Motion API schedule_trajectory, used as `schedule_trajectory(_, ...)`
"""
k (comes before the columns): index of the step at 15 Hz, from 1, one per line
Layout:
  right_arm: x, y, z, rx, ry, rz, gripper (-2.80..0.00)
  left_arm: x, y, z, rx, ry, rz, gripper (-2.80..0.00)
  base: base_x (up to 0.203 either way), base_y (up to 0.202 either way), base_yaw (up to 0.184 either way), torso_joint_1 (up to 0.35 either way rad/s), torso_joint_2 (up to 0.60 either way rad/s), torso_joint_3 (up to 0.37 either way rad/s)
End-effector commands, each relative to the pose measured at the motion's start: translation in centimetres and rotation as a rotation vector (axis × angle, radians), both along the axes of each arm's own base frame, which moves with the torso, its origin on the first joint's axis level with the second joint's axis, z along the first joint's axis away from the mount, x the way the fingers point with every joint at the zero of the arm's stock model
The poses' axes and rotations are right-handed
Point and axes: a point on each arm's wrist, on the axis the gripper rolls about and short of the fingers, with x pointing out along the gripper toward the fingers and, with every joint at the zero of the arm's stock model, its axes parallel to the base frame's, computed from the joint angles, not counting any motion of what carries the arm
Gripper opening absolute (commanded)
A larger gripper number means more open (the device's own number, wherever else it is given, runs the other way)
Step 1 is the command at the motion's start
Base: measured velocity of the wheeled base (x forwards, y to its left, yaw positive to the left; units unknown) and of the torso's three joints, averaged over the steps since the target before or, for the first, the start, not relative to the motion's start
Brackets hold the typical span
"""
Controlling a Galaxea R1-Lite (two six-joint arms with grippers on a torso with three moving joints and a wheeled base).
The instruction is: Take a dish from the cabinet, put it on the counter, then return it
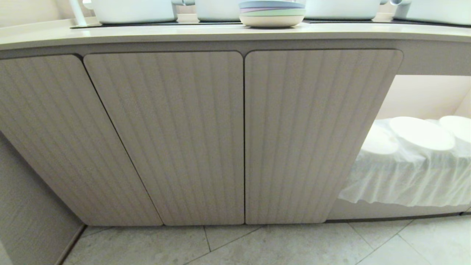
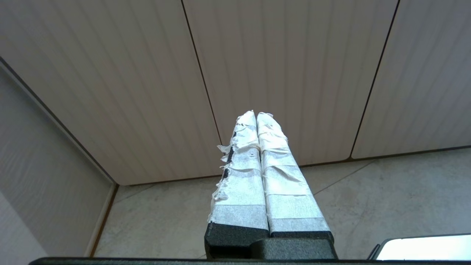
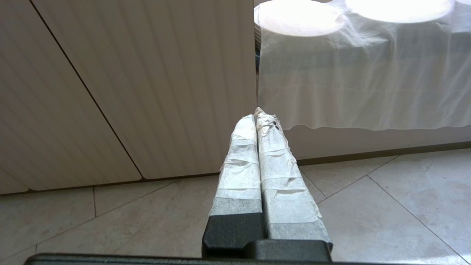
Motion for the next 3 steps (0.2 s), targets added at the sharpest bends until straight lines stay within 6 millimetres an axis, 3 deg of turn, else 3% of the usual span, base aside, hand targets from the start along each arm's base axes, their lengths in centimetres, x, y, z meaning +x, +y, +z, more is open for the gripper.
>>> schedule_trajectory(1,0.00,0.00,0.01,0.001,-0.001,0.000,-2.80,0.00,0.00,0.00,0.001,-0.001,0.000,-2.80,0.000,0.000,0.000,0.000,0.00,0.000)
schedule_trajectory(3,0.00,0.00,0.01,0.001,-0.001,0.000,-2.80,0.00,0.00,0.00,0.001,0.000,0.000,-2.80,0.000,0.000,0.000,0.000,0.00,0.000)
